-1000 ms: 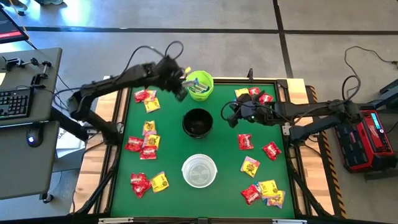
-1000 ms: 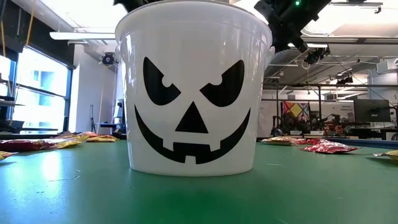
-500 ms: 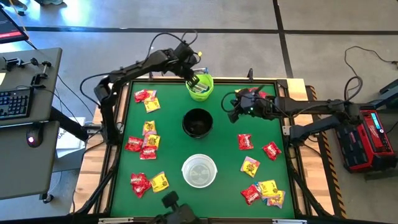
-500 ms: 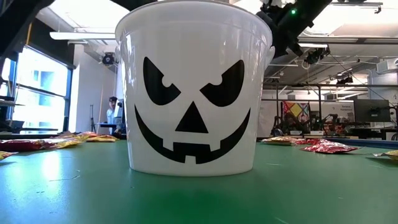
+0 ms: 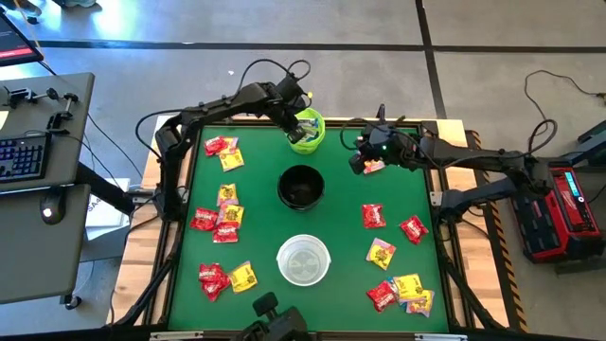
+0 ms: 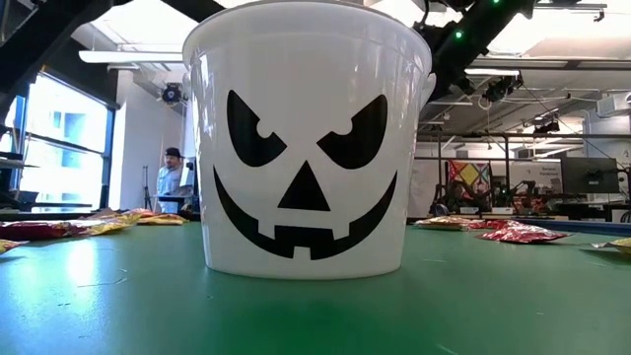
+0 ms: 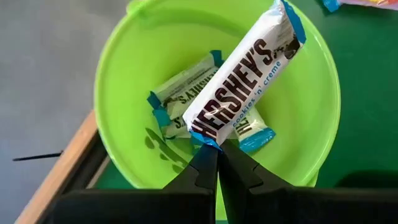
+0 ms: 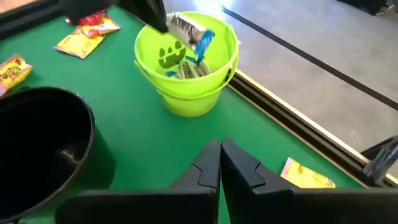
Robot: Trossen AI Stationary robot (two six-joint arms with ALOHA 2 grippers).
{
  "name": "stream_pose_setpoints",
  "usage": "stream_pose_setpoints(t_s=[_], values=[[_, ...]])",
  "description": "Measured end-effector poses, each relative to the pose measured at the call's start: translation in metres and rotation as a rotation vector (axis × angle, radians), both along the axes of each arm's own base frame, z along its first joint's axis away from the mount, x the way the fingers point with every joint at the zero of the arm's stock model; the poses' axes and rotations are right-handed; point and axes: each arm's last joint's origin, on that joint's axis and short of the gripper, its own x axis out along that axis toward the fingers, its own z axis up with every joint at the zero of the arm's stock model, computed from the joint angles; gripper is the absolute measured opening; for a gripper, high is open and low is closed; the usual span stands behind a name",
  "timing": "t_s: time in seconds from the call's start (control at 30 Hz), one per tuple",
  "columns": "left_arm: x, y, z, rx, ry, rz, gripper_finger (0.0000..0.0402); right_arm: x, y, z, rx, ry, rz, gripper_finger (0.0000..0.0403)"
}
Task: Sort candy by brand, put in halloween buckets
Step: Put the white chocolate into the green bucket
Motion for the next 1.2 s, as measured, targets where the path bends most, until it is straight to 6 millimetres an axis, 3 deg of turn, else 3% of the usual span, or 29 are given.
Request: stream_pose_setpoints(t_s=[0.63, 1.2], values=[[0.001, -0.002, -0.003, -0.023, 0.004, 0.012, 0.0, -0.006, -0.021, 0.002, -0.052, 0.036, 0.069, 0.0], [-0.004, -0.004, -0.005, 0.022, 0.106, -0.032, 0.0, -0.004, -0.022, 0.005, -0.055, -0.001, 0.084, 0.0]])
